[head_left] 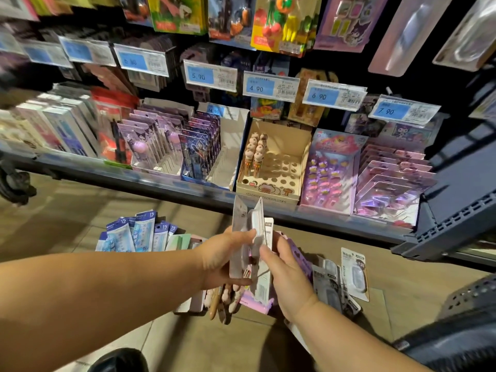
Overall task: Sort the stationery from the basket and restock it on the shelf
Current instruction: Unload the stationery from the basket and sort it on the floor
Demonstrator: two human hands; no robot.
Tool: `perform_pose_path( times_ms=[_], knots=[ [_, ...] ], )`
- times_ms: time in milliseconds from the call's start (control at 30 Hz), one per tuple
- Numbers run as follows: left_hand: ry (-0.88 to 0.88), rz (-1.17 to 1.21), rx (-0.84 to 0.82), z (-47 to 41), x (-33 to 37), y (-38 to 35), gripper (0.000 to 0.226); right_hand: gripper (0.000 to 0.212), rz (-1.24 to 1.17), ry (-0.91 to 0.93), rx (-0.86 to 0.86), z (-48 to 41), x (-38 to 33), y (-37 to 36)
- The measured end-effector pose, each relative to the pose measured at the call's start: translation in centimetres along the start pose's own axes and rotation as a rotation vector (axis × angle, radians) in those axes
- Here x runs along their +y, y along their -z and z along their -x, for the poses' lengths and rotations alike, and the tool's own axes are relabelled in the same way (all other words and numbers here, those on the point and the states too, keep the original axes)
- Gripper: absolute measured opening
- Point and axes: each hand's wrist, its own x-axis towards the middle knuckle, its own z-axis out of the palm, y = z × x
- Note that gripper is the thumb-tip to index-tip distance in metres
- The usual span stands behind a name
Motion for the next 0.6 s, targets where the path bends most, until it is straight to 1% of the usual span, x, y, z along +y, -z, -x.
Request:
perform_pose_path(
  times_ms=[67,100,167,200,233,267,333,467,533,600],
  knots=[
    [0.001,0.022,-0.021,0.2,0.4,0.1,0.047,0.029,0.008,-0.007,0.011,-0.1,0.0,0.1],
    [0.002,0.026,-0.031,0.2,0.5,0.1,0.046,0.032,0.009,-0.009,0.005,-0.1,-0.1,0.1],
    [-0.006,0.025,-0.042,0.2,0.6,0.1,0.051,0.044,-0.003,-0.005,-0.005,-0.2,-0.1,0.1],
    [-0.012,0.024,-0.052,0.1,0.6,0.1,0.056,0.044,-0.01,0.004,-0.007,-0.3,-0.1,0.2],
    [-0.015,0.02,-0.06,0.0,0.5,0.2,0.06,0.04,-0.016,0.008,-0.005,-0.3,-0.2,0.1],
    [-0.014,0.016,-0.06,0.0,0.5,0.2,0.058,0.035,-0.027,0.005,0.0,-0.4,-0.3,0.2],
    [-0.006,0.039,-0.047,0.2,0.5,0.3,0.045,0.026,-0.002,-0.007,0.044,-0.5,-0.4,0.5],
    [-0.003,0.114,0.02,-0.1,1.0,1.3,0.035,0.027,0.059,-0.049,0.222,-0.7,-0.9,1.3],
    [-0.018,0.149,0.076,-0.3,1.3,1.8,0.032,0.026,0.007,-0.082,0.255,-0.7,-1.3,1.5],
    [-0.032,0.175,0.154,-0.7,1.4,2.3,0.038,0.025,-0.107,-0.115,0.269,-0.7,-1.7,1.8]
  ],
)
